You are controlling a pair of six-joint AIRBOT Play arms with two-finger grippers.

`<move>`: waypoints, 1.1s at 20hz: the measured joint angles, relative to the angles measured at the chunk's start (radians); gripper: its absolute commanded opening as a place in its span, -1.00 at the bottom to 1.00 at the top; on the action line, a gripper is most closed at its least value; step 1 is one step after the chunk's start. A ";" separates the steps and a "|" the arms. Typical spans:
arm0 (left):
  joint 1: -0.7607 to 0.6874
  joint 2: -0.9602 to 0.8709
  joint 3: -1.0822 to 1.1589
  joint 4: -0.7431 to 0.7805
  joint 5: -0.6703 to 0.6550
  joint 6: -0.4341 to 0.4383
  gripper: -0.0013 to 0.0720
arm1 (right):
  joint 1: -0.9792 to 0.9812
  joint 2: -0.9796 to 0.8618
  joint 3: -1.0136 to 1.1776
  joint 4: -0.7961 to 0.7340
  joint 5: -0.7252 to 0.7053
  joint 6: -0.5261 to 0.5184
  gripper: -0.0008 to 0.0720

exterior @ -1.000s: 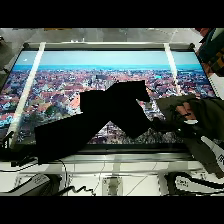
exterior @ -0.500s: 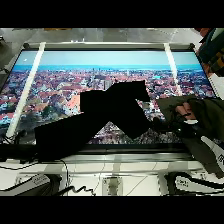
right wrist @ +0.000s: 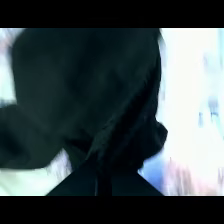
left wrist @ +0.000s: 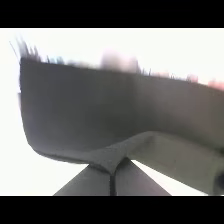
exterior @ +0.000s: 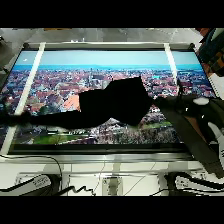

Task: Fold the clothes and pants, and hang the long-sleeved shirts on hangers.

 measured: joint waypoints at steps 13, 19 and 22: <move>-0.050 -0.062 0.517 0.448 0.264 -0.311 -0.94 | -0.018 0.026 0.666 -0.644 0.076 0.467 -0.93; 0.018 -0.170 0.434 0.676 -0.018 -0.290 -0.94 | 0.011 0.240 0.325 -0.810 0.284 0.519 -0.93; 0.069 -0.186 0.357 0.754 -0.079 -0.258 -0.94 | 0.016 0.410 0.054 -0.858 0.351 0.544 -0.93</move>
